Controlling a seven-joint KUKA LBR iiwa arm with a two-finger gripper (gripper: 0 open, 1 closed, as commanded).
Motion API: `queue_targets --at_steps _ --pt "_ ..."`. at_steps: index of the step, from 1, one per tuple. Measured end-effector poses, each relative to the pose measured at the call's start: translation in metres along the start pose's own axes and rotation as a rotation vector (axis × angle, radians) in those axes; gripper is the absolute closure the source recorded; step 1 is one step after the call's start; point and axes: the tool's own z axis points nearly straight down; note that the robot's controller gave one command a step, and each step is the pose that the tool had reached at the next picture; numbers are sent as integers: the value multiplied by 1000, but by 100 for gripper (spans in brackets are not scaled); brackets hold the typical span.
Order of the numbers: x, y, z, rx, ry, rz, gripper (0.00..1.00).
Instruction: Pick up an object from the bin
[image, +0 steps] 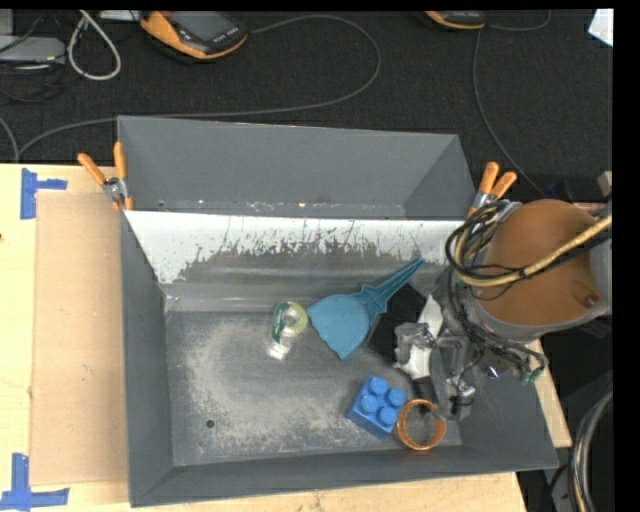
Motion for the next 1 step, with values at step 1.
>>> queue_targets --at_steps 1 --pt "9 2 82 -13 16 81 0"
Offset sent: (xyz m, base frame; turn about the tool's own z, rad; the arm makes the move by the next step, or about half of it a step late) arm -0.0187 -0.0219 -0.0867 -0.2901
